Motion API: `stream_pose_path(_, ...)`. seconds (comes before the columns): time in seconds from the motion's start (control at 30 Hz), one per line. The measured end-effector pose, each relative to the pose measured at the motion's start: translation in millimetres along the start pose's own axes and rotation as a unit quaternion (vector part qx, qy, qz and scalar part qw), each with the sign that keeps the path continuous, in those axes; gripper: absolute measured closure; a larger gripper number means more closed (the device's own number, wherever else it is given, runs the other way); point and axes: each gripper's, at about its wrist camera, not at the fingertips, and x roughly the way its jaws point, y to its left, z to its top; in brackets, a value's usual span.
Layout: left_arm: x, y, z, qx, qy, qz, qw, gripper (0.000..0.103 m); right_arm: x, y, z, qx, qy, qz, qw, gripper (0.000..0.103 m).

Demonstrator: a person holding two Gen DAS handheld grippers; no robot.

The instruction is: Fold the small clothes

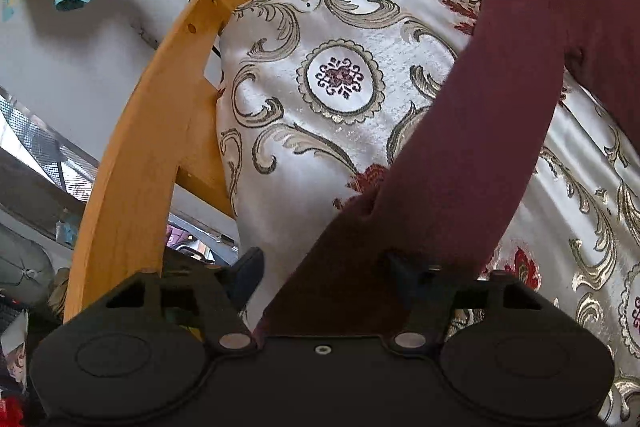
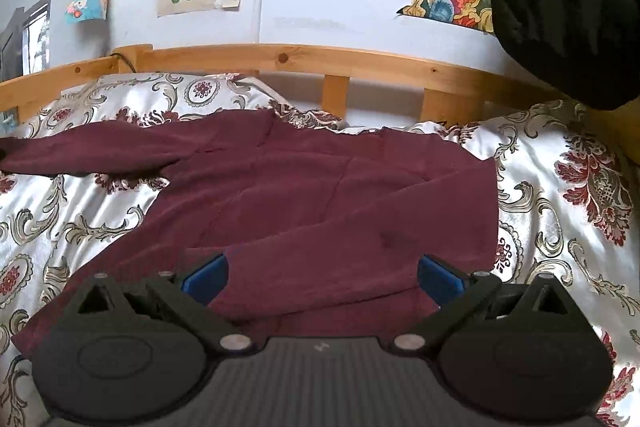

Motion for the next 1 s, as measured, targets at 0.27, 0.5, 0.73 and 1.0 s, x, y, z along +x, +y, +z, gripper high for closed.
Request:
stream_pose_path(0.27, -3.5, -9.6, 12.2, 0.009, 0.042, -0.017, 0.9989, 0.095, -3.0, -1.1, 0.6, -0.004, -0.01, 0.0, 1.0, 0.0)
stream_pose_path(0.5, -47.9, -13.3, 36.4, -0.043, 0.05, -0.055, 0.9963, 0.098, -7.2, -5.5, 6.2, 0.01, -0.024, 0.003, 1.0, 0.0)
stream_pose_path(0.73, -114.2, -40.2, 76.7, -0.117, 0.011, -0.234, 0.9651, 0.099, -15.0, -8.9, 10.2, 0.021, -0.037, 0.005, 0.999, 0.0)
stream_pose_path(1.0, -138.2, -149.2, 122.9, -0.045, 0.0, -0.334, 0.9416, 0.099, -19.1, -26.0, 13.9, 0.053, -0.029, -0.022, 0.998, 0.0)
